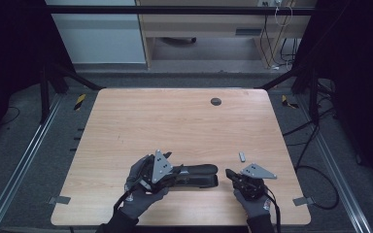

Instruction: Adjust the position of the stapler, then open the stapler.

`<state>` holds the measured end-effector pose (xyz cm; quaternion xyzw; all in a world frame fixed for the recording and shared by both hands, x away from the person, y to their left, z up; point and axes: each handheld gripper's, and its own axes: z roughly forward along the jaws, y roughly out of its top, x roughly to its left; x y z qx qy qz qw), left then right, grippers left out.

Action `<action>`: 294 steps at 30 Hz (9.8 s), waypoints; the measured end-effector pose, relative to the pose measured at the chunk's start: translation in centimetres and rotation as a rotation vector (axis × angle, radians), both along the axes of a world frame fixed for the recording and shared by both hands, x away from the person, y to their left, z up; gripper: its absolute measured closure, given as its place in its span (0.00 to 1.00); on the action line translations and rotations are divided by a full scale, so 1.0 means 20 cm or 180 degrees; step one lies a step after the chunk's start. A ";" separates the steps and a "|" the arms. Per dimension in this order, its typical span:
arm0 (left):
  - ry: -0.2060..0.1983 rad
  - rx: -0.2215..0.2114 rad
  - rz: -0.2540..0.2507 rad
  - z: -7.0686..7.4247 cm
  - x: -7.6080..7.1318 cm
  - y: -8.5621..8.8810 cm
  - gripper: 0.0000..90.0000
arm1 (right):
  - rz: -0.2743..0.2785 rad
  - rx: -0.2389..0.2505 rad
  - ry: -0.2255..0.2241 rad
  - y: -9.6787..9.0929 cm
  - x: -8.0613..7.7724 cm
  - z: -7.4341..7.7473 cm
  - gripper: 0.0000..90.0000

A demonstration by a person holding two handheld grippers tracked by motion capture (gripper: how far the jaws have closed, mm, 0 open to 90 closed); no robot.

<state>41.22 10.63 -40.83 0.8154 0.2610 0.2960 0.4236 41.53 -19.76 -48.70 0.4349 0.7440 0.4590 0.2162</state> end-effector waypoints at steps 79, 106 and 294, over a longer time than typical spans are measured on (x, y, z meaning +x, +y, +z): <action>-0.0809 0.2114 -0.0098 -0.26 -0.05 -0.51 0.59 | 0.0031 0.0109 0.0243 0.19 -0.03 -0.11 1.00; -0.0837 0.1983 -0.0132 -0.26 -0.05 -0.48 0.59 | -0.0010 0.0102 0.0265 0.20 -0.04 -0.11 1.00; -0.0972 0.0940 0.0267 0.05 -0.06 -0.11 0.66 | 0.0318 0.0186 0.0331 0.34 0.00 -0.11 1.00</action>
